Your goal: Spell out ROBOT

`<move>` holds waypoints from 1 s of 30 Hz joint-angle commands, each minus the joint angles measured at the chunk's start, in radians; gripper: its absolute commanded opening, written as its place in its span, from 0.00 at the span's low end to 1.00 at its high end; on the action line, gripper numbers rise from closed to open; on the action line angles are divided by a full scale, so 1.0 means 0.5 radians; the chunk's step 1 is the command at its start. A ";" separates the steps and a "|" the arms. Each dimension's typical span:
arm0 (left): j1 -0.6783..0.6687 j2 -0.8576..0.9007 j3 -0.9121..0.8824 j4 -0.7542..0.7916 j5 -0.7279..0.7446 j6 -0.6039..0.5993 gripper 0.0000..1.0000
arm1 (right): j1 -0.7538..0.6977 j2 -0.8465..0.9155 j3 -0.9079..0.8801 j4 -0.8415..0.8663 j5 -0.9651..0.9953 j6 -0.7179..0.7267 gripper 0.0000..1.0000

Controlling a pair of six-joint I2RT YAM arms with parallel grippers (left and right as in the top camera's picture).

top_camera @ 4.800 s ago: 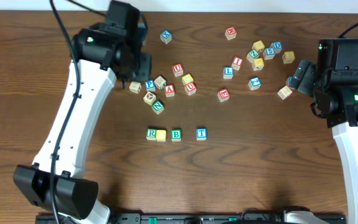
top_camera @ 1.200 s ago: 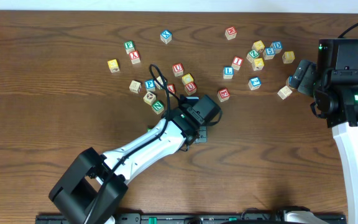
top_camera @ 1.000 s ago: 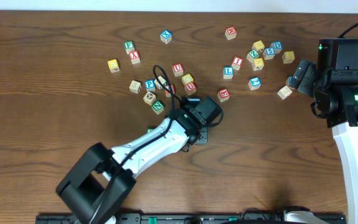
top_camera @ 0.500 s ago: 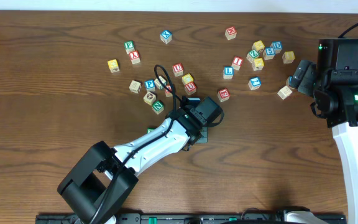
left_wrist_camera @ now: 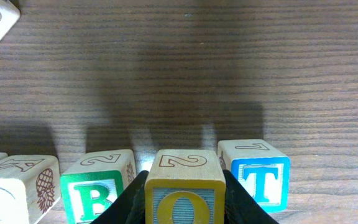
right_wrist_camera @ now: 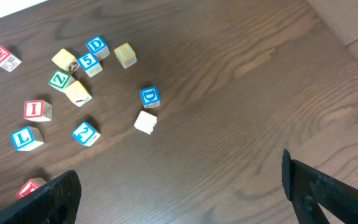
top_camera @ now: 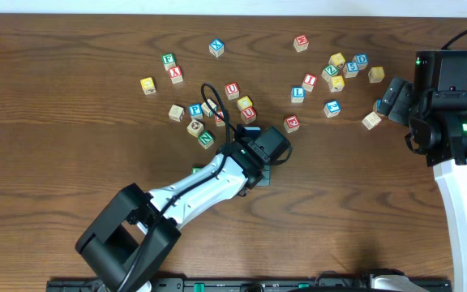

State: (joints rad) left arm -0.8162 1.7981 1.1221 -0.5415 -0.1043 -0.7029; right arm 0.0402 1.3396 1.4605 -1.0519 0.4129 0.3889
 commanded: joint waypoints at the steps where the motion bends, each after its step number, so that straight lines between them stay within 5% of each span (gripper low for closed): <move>1: -0.002 0.079 -0.016 0.006 -0.040 0.019 0.10 | -0.006 -0.005 0.030 0.001 0.028 -0.017 0.99; 30: -0.002 0.145 -0.017 -0.052 -0.130 0.020 0.10 | -0.006 -0.005 0.030 0.000 0.028 -0.018 0.99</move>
State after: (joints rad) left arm -0.8162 1.8576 1.1221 -0.5549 -0.1417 -0.7025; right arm 0.0402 1.3396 1.4605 -1.0515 0.4129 0.3889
